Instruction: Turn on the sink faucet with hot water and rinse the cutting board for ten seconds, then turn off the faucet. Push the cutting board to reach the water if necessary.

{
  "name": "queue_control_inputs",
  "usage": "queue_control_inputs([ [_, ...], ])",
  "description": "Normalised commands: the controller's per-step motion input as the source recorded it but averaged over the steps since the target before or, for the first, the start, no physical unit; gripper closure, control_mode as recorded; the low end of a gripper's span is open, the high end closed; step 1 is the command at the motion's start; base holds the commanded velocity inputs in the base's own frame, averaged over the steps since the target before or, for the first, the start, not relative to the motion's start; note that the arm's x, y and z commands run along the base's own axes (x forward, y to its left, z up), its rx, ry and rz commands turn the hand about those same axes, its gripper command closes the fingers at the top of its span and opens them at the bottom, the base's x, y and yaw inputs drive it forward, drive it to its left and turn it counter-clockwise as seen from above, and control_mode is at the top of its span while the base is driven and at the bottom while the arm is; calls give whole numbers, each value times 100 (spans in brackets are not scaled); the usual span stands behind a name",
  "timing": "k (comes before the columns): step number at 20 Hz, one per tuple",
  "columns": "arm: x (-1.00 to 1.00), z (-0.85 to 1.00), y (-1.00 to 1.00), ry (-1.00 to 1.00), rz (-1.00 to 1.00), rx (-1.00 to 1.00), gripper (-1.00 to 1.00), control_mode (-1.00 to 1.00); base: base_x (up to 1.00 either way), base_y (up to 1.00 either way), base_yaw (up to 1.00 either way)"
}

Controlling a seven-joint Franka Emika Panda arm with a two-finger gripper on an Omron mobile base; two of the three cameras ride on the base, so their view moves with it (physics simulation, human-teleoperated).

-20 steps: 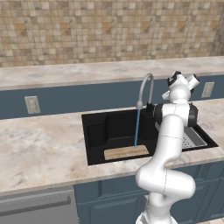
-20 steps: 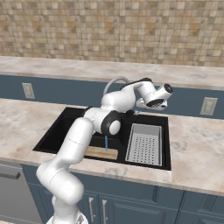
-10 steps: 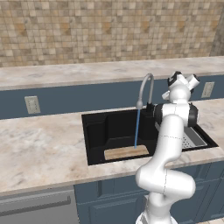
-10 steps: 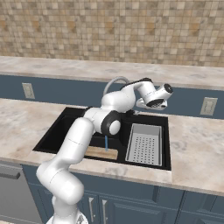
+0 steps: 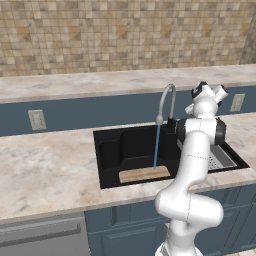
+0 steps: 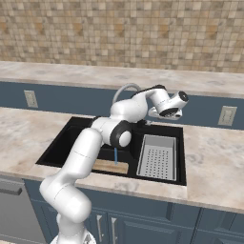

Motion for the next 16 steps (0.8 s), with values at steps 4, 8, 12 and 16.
queue_control_inputs([
  [4, 0, 0, 0, 0, 0, 0, 100, -100, 0, 0, 0],
  [8, 0, 0, 0, 0, 0, 0, 100, -100, 0, 0, 0],
  [12, 0, 0, 0, 0, 0, 0, 100, -100, 0, 0, 0],
  [16, 0, 0, 0, 0, 0, 0, 100, -100, 0, 0, 0],
])
